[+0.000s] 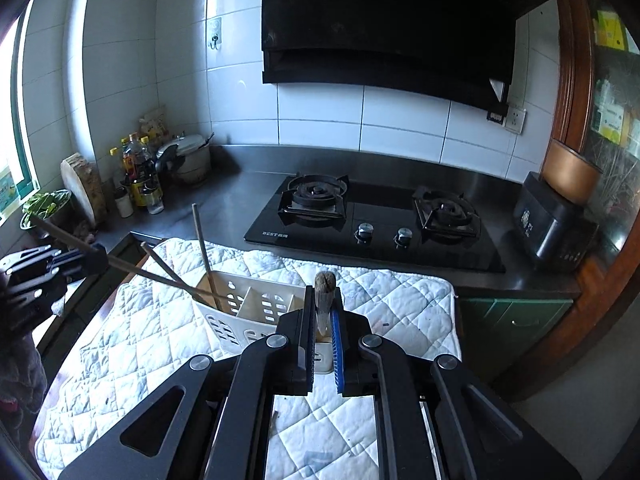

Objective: Organize utensils
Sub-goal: 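Lower the left tool's chopstick into the holder and open while the right tool releases its own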

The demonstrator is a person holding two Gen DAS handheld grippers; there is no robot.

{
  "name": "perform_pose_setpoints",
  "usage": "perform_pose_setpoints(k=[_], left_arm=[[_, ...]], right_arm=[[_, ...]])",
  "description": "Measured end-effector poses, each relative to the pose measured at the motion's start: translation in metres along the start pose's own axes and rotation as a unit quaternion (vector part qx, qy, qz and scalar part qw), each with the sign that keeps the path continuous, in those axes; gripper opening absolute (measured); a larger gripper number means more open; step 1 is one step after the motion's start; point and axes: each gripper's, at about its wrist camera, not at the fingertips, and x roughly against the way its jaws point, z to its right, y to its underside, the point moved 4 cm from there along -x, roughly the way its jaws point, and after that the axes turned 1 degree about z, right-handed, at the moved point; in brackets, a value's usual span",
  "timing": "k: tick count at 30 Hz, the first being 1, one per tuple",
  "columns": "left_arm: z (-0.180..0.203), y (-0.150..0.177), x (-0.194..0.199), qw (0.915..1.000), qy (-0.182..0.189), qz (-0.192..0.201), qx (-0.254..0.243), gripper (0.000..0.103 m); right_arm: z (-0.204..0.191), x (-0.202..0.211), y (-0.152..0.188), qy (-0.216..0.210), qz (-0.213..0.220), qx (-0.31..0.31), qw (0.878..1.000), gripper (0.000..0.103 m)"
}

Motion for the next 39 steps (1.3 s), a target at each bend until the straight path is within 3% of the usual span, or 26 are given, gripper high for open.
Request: perform_pose_setpoints(k=[13, 25, 33, 39], left_arm=[[-0.02, 0.0, -0.078, 0.9949, -0.019, -0.099, 0.011, 0.006], [-0.022, 0.01, -0.102, 0.9926, -0.014, -0.119, 0.021, 0.007], [-0.02, 0.004, -0.089, 0.994, -0.008, -0.105, 0.03, 0.009], [-0.008, -0.008, -0.05, 0.998, -0.008, -0.058, 0.022, 0.01]], right_arm=[[0.001, -0.044, 0.009, -0.001, -0.035, -0.01, 0.999, 0.007], [0.003, -0.048, 0.009, 0.003, -0.027, -0.012, 1.0, 0.008], [0.001, -0.018, 0.006, 0.017, 0.011, 0.0, 1.0, 0.04], [-0.005, 0.029, 0.016, 0.028, 0.061, 0.006, 0.998, 0.052]])
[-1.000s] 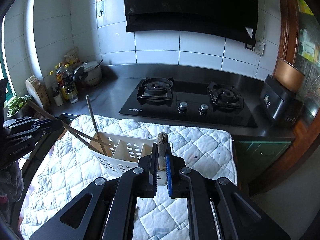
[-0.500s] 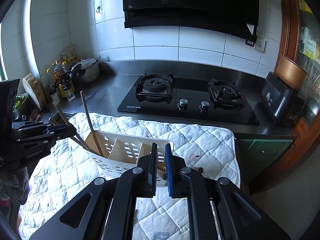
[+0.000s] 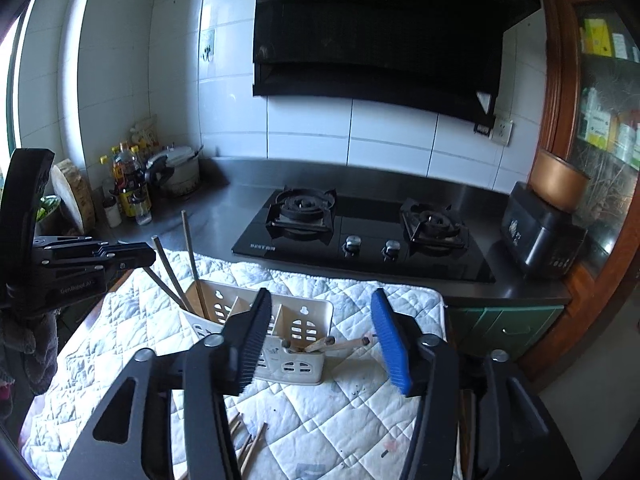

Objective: Organize utensils
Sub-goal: 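Lower the left tool's chopstick into the holder and open while the right tool releases its own, then move both open tools back over the remaining chopsticks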

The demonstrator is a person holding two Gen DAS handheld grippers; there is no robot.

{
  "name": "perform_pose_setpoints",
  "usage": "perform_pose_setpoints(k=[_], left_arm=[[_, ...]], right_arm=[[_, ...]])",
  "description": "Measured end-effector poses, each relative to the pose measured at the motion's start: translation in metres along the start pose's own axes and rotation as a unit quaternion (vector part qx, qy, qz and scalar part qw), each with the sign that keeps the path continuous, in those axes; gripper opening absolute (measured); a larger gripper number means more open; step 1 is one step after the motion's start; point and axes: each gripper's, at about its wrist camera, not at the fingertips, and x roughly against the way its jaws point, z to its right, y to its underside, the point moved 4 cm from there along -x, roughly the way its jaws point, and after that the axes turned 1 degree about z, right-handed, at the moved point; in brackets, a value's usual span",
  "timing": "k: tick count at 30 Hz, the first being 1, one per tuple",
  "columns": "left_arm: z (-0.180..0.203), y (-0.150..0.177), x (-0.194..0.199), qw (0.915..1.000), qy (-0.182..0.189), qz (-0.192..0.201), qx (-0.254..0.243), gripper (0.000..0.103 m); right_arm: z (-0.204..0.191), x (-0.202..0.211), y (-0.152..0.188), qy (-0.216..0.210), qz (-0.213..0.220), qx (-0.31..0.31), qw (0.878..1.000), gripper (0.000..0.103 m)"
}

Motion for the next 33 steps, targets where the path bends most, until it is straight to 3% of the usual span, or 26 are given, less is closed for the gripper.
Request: perform_pose_setpoints(k=[7, 14, 21, 22, 24, 27, 33], left_arm=[[0.015, 0.019, 0.053, 0.9988, 0.008, 0.046, -0.016, 0.01], [0.025, 0.079, 0.076, 0.9985, 0.017, 0.048, -0.022, 0.01], [0.015, 0.148, 0.071, 0.9995, 0.024, 0.016, 0.011, 0.011], [0.012, 0.158, 0.069, 0.9995, 0.025, 0.011, 0.018, 0.018], [0.007, 0.174, 0.065, 0.9992, 0.023, 0.003, 0.034, 0.032], [-0.001, 0.194, 0.061, 0.9985, 0.017, -0.004, 0.053, 0.032], [-0.014, 0.22, 0.06, 0.998, -0.016, -0.01, 0.06, 0.032]], right_arm=[[-0.014, 0.044, 0.049, -0.008, 0.019, -0.001, 1.0, 0.052], [-0.049, 0.041, 0.138, -0.025, -0.039, 0.003, 0.999, 0.052], [-0.076, 0.018, 0.228, -0.049, -0.122, -0.044, 0.99, 0.036], [-0.079, 0.016, 0.238, -0.054, -0.131, -0.052, 0.989, 0.035], [-0.081, 0.011, 0.254, -0.055, -0.145, -0.067, 0.986, 0.03], [-0.089, 0.006, 0.274, -0.065, -0.162, -0.084, 0.981, 0.024], [-0.099, 0.004, 0.279, -0.064, -0.16, -0.1, 0.98, 0.022]])
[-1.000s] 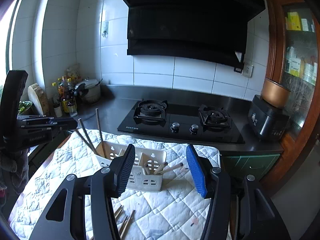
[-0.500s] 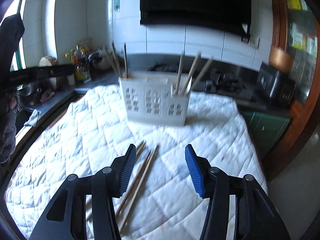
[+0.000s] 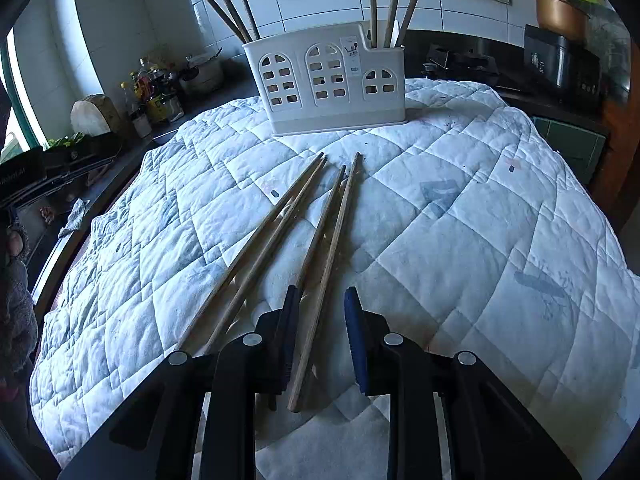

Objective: Organize utensils
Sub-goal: 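Move both open tools back over the remaining chopsticks, then close the right tool on a chopstick while the left tool grasps another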

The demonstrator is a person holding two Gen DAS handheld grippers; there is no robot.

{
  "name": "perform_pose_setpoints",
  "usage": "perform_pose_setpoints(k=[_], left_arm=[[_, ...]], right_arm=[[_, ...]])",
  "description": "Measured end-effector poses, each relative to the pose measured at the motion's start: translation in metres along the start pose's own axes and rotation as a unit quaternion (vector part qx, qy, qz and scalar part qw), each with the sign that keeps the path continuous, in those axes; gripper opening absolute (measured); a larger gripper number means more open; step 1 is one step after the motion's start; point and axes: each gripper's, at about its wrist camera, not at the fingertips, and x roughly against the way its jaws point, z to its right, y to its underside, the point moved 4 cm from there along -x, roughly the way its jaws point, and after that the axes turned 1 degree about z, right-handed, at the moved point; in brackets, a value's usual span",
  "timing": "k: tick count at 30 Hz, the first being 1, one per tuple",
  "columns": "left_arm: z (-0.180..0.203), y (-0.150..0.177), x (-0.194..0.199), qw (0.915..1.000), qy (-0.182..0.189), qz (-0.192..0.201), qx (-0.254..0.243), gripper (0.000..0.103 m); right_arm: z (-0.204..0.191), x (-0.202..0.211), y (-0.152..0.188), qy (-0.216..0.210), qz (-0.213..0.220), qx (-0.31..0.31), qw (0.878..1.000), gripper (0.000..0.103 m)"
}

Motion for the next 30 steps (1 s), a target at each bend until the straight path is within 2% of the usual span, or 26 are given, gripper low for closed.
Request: perform_pose_setpoints(k=[9, 14, 24, 30], left_arm=[[-0.01, 0.017, 0.001, 0.9998, -0.014, -0.008, 0.008, 0.033], [-0.008, 0.026, -0.002, 0.9997, -0.012, -0.016, 0.011, 0.033], [0.022, 0.061, -0.021, 0.9975, 0.031, -0.063, -0.001, 0.033], [0.044, 0.079, -0.039, 0.9941, 0.055, -0.094, -0.004, 0.033]], right_arm=[[0.002, -0.012, 0.001, 0.011, -0.007, -0.019, 1.0, 0.012], [-0.001, -0.019, 0.005, 0.02, -0.016, -0.021, 0.999, 0.011], [0.002, -0.016, 0.005, 0.035, -0.007, -0.024, 0.999, 0.008], [0.006, -0.003, 0.002, 0.04, 0.013, -0.026, 0.999, 0.007]])
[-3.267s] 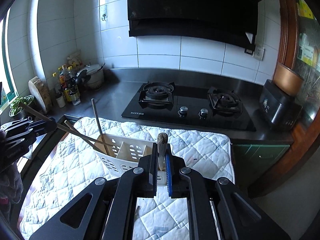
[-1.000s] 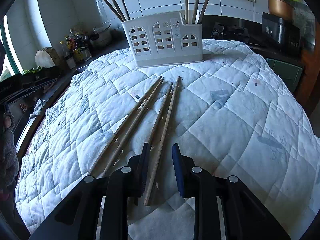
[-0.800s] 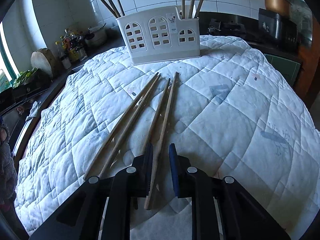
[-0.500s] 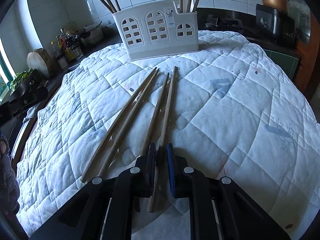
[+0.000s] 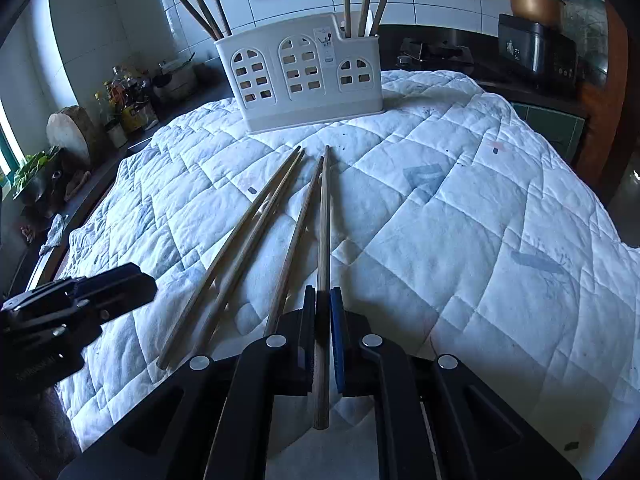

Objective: Organize utensils
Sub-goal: 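Close the right tool on a chopstick while the left tool grasps another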

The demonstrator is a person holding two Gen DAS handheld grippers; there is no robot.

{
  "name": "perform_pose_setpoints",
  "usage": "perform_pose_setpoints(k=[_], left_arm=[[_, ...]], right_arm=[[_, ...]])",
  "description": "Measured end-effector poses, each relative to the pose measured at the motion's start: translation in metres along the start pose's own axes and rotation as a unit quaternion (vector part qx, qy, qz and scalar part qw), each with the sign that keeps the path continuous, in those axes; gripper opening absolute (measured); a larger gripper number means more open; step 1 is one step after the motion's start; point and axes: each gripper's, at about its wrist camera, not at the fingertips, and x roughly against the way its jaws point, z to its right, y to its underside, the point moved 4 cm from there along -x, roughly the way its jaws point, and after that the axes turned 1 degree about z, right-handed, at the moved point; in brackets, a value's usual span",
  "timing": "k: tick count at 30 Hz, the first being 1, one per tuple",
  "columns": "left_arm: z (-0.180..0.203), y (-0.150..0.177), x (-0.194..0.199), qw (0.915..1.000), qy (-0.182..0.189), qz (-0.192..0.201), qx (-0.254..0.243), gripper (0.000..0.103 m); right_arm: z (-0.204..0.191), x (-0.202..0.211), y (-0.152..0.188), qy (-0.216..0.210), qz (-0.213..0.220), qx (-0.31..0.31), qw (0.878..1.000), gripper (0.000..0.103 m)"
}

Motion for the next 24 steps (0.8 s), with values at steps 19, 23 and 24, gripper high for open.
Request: perform_pose_setpoints(k=[19, 23, 24], left_arm=[[0.013, -0.005, -0.036, 0.9997, 0.002, -0.021, 0.01, 0.018], [0.014, -0.005, -0.039, 0.9996, -0.007, -0.025, 0.007, 0.018], [0.015, -0.005, -0.04, 0.9996, -0.012, -0.026, 0.003, 0.018]], right_arm=[[0.001, 0.057, -0.029, 0.012, 0.092, 0.043, 0.995, 0.007], [0.002, 0.056, -0.029, 0.012, 0.092, 0.042, 0.995, 0.007], [0.002, 0.056, -0.03, 0.013, 0.093, 0.044, 0.995, 0.007]])
